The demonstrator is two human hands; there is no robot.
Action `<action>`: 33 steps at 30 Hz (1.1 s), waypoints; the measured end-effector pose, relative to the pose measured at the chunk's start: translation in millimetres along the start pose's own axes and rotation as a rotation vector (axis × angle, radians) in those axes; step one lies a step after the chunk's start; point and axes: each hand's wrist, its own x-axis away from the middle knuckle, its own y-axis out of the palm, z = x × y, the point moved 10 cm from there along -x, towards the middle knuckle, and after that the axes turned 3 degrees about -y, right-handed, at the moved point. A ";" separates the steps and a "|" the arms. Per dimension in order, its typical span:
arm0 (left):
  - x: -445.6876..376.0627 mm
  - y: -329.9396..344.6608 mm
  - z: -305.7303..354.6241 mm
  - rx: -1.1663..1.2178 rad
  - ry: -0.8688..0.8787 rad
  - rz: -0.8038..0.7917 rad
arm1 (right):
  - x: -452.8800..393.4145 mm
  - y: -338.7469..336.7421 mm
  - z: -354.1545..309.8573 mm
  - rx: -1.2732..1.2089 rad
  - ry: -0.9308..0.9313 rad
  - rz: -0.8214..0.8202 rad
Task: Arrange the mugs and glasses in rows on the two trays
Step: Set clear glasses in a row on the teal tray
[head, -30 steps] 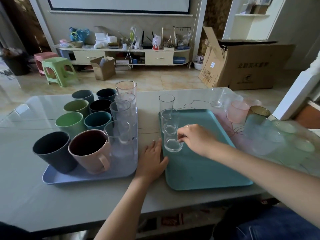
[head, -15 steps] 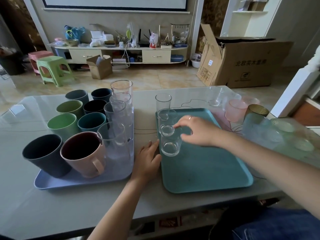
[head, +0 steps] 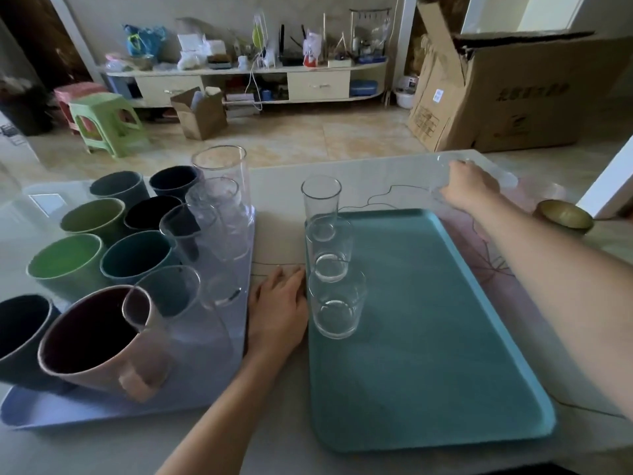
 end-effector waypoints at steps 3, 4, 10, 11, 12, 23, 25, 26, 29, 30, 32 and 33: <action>0.3 -0.4 -0.5 -0.001 -0.016 -0.009 | -23.1 14.0 3.0 0.015 0.057 0.050; 0.2 -1.3 0.7 -0.002 -0.014 -0.006 | -29.0 15.2 2.5 0.011 0.072 0.062; 1.9 -1.2 0.5 0.015 -0.030 -0.034 | -55.9 16.7 9.3 -0.108 0.160 0.131; 1.8 -0.8 0.4 0.020 -0.034 -0.040 | -56.6 19.0 10.9 -0.125 0.166 0.132; 2.0 -1.1 0.5 0.021 -0.035 -0.040 | -55.7 21.6 10.1 -0.114 0.150 0.117; 2.7 -3.6 3.8 0.002 -0.039 -0.026 | 1.1 -16.3 -39.1 -0.231 -0.173 0.226; 4.2 -5.6 4.4 0.004 -0.031 -0.022 | 28.5 -37.4 -52.8 -0.270 -0.249 0.243; 3.2 -5.0 4.1 0.005 -0.022 -0.024 | 42.7 -45.6 -59.0 -0.292 -0.283 0.239; 5.5 -1.3 7.8 -0.023 0.031 -0.057 | 95.2 -63.5 -63.2 -0.352 -0.339 0.198; 9.8 -0.5 10.1 -0.027 0.050 -0.078 | 114.0 -64.6 -59.5 -0.376 -0.338 0.174; 22.9 -0.8 12.9 -0.044 0.080 -0.113 | 152.7 -61.1 -56.0 -0.423 -0.341 0.098; 31.2 -1.4 13.1 -0.072 0.094 -0.121 | 171.5 -58.9 -57.3 -0.424 -0.351 0.051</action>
